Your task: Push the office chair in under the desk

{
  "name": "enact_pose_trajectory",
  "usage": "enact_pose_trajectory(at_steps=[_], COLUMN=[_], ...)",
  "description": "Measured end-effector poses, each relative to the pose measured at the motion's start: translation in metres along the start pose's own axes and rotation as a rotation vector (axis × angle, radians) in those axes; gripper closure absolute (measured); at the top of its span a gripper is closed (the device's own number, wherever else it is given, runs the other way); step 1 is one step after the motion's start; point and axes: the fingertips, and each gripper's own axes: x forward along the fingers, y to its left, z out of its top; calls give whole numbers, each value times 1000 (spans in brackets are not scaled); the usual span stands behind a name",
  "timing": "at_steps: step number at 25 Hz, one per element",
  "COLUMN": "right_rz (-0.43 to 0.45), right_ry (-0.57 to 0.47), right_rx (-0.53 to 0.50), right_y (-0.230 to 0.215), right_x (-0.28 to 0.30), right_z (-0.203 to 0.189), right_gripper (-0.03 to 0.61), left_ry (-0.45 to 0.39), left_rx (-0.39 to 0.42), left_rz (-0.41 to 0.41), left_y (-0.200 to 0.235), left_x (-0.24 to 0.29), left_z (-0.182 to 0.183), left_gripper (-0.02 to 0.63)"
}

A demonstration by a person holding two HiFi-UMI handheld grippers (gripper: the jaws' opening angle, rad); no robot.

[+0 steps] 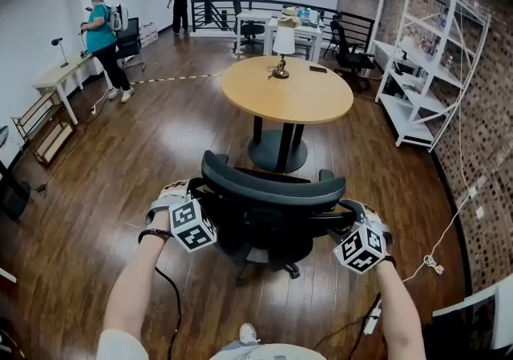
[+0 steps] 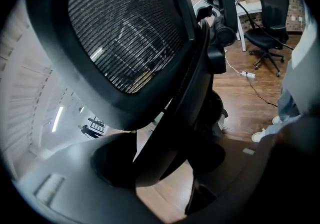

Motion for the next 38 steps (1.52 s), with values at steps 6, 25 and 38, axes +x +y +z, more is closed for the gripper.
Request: enact_pose_trajectory(at_steps=[6, 25, 38], right_rz=[-14, -64, -70], right_ry=[14, 29, 37], right_rx=[7, -15, -20], right_y=[-23, -121, -197], right_x=[26, 117, 186], right_z=[1, -17, -30], right_gripper=[307, 310, 311], left_ry=[-12, -25, -21], left_rx=[10, 24, 22], left_rz=[-4, -6, -12], left_y=[25, 103, 163], left_x=[28, 130, 207], left_z=[5, 42, 71], left_gripper=[304, 304, 305])
